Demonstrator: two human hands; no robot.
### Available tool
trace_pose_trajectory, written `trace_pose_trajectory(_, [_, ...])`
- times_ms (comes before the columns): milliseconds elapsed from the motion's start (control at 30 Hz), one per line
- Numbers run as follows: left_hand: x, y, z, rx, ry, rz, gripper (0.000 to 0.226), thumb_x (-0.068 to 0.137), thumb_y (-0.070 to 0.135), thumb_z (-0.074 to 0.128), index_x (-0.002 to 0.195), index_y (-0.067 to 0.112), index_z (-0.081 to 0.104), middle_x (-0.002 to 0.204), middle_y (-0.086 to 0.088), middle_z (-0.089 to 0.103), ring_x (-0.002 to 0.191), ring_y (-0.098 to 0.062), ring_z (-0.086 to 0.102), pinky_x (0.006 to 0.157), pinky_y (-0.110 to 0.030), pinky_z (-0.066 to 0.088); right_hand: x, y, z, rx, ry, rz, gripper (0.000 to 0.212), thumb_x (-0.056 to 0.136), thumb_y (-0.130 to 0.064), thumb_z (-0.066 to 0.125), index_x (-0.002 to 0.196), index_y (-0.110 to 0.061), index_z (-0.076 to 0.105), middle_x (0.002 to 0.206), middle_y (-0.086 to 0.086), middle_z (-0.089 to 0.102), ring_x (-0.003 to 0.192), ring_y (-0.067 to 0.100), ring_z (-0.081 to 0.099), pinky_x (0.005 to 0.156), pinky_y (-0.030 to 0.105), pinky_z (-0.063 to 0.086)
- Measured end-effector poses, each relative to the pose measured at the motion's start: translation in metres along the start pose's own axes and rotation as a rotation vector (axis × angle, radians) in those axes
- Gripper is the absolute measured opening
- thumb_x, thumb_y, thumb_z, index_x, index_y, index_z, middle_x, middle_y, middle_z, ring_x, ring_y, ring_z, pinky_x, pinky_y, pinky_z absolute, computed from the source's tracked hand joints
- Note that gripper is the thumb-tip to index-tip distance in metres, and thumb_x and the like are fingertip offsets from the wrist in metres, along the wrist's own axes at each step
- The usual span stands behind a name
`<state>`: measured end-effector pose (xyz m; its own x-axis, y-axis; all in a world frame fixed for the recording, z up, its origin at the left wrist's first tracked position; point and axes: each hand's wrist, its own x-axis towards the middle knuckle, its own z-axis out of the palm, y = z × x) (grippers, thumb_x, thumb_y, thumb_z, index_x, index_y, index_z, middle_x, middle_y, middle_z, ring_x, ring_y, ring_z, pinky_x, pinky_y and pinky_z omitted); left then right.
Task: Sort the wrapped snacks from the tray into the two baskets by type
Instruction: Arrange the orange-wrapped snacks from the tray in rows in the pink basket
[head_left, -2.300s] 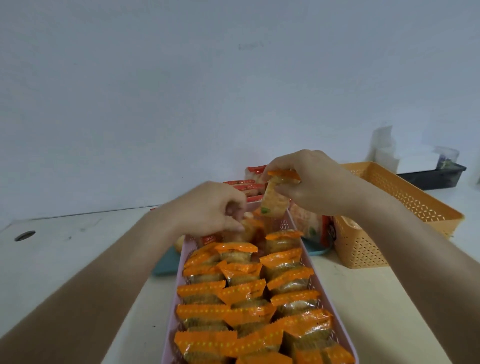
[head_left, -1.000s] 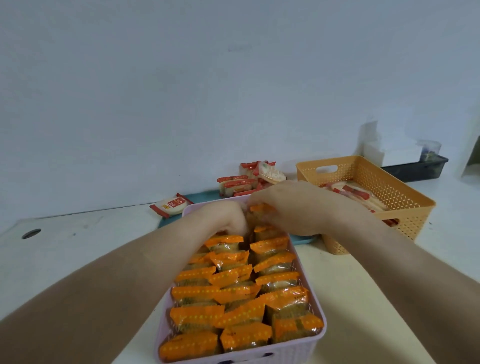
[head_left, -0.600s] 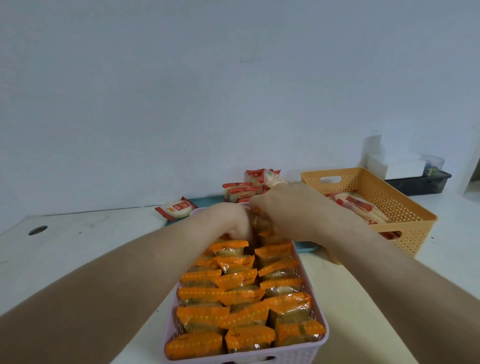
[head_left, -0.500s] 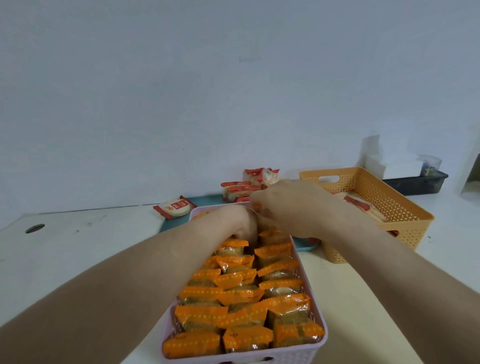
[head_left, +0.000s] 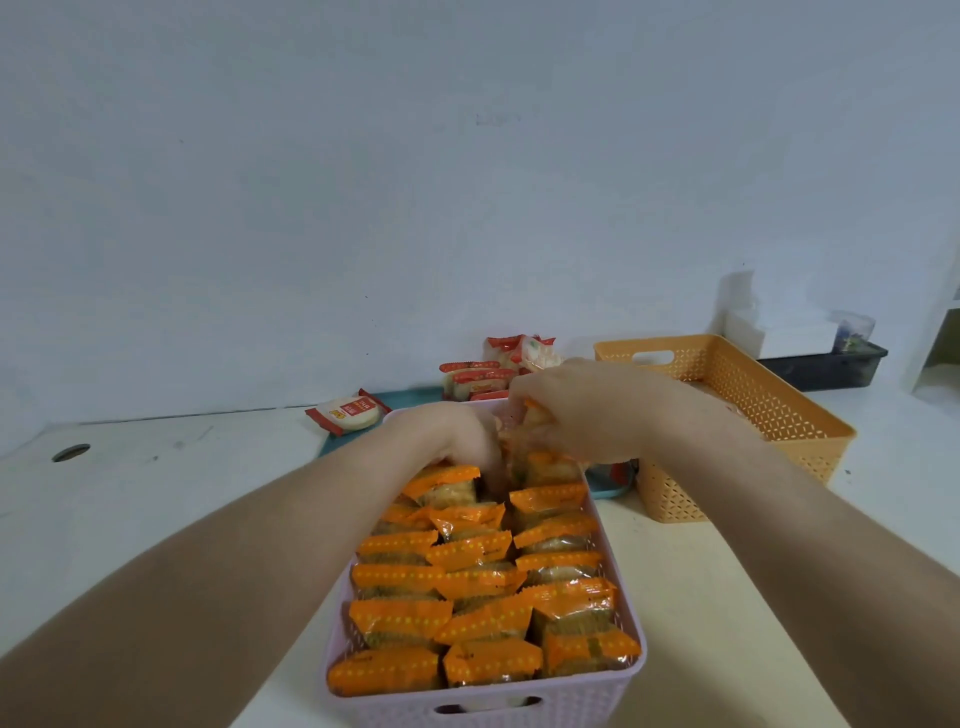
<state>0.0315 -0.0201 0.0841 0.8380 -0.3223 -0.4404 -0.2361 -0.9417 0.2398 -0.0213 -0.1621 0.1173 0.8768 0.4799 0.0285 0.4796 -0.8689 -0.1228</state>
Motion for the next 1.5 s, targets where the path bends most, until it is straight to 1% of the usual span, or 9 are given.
trace_pose_trajectory(100, [-0.007, -0.013, 0.0, -0.189, 0.121, 0.027, 0.032, 0.075, 0.024, 0.078, 0.104, 0.03, 0.066, 0.091, 0.007, 0.069, 0.089, -0.014, 0.064, 0.077, -0.028, 0.05, 0.001, 0.002, 0.0, -0.019, 0.019, 0.024, 0.019, 0.096, -0.025, 0.051, 0.113, -0.029, 0.058, 0.098, -0.008, 0.053, 0.09, 0.012, 0.052, 0.056, 0.016, 0.032])
trace_pose_trajectory(300, [-0.024, -0.025, -0.006, -0.336, 0.332, 0.117, 0.039, 0.072, 0.02, 0.079, 0.103, 0.032, 0.058, 0.095, 0.004, 0.065, 0.087, -0.016, 0.064, 0.07, -0.032, 0.055, 0.014, 0.0, 0.009, -0.084, -0.063, 0.045, 0.022, 0.093, -0.029, 0.058, 0.113, -0.022, 0.063, 0.108, 0.0, 0.064, 0.094, 0.018, 0.06, 0.07, 0.023, 0.048])
trace_pose_trajectory(533, [-0.033, -0.04, 0.0, -0.463, 0.194, 0.271, 0.05, 0.081, 0.023, 0.07, 0.124, 0.04, 0.052, 0.108, 0.006, 0.068, 0.1, -0.014, 0.065, 0.093, -0.04, 0.053, 0.015, 0.0, 0.005, 0.163, -0.009, 0.039, 0.054, 0.088, -0.054, 0.057, 0.135, -0.031, 0.045, 0.126, -0.005, 0.056, 0.106, 0.012, 0.052, 0.092, 0.032, 0.047])
trace_pose_trajectory(700, [-0.035, -0.042, 0.005, -0.623, 0.218, 0.339, 0.05, 0.082, 0.006, 0.064, 0.118, 0.04, 0.055, 0.126, 0.007, 0.06, 0.11, -0.014, 0.063, 0.094, -0.043, 0.053, 0.028, -0.005, 0.012, 0.04, 0.148, 0.001, 0.037, 0.091, -0.031, 0.059, 0.128, -0.027, 0.055, 0.114, -0.002, 0.063, 0.1, 0.016, 0.056, 0.087, 0.033, 0.051])
trace_pose_trajectory(867, [-0.049, -0.055, 0.001, -0.275, 0.419, 0.23, 0.041, 0.085, 0.017, 0.07, 0.122, 0.03, 0.057, 0.121, 0.007, 0.065, 0.101, -0.01, 0.066, 0.085, -0.035, 0.058, 0.031, -0.003, 0.024, 0.096, 0.015, -0.01, 0.034, 0.096, -0.044, 0.047, 0.119, -0.024, 0.062, 0.111, -0.003, 0.068, 0.092, 0.011, 0.061, 0.083, 0.028, 0.053])
trace_pose_trajectory(1000, [-0.059, -0.057, -0.003, 0.02, 0.305, 0.242, 0.021, 0.088, 0.036, 0.065, 0.108, 0.031, 0.071, 0.101, 0.014, 0.07, 0.092, -0.004, 0.064, 0.086, -0.032, 0.054, 0.033, -0.006, 0.022, 0.211, -0.066, -0.048, 0.056, 0.091, -0.062, 0.042, 0.122, -0.021, 0.063, 0.113, -0.005, 0.066, 0.099, 0.013, 0.061, 0.088, 0.031, 0.051])
trace_pose_trajectory(1233, [-0.045, -0.056, 0.008, 0.188, 0.51, 0.216, 0.016, 0.092, 0.024, 0.06, 0.101, 0.028, 0.073, 0.088, 0.014, 0.064, 0.082, -0.004, 0.056, 0.07, -0.019, 0.039, 0.039, -0.006, 0.031, 0.149, 0.016, -0.084, 0.014, 0.097, -0.026, 0.049, 0.086, -0.031, 0.056, 0.079, -0.011, 0.057, 0.071, 0.007, 0.054, 0.06, 0.022, 0.04])
trace_pose_trajectory(1400, [-0.053, -0.066, 0.002, 0.073, 0.775, 0.194, 0.016, 0.095, 0.021, 0.055, 0.094, 0.027, 0.069, 0.085, 0.007, 0.065, 0.079, -0.011, 0.058, 0.066, -0.024, 0.043, 0.035, -0.006, 0.028, 0.15, 0.041, -0.121, 0.024, 0.101, -0.025, 0.042, 0.117, -0.03, 0.059, 0.096, -0.014, 0.057, 0.078, 0.002, 0.052, 0.067, 0.022, 0.043])
trace_pose_trajectory(1500, [-0.055, -0.068, 0.003, 0.22, 0.68, 0.192, 0.017, 0.094, 0.02, 0.055, 0.088, 0.032, 0.065, 0.084, 0.008, 0.064, 0.079, -0.011, 0.057, 0.068, -0.025, 0.044, 0.042, -0.013, 0.038, 0.026, -0.022, -0.138, 0.029, 0.102, -0.028, 0.041, 0.124, -0.038, 0.056, 0.09, -0.018, 0.053, 0.075, 0.004, 0.051, 0.071, 0.026, 0.043])
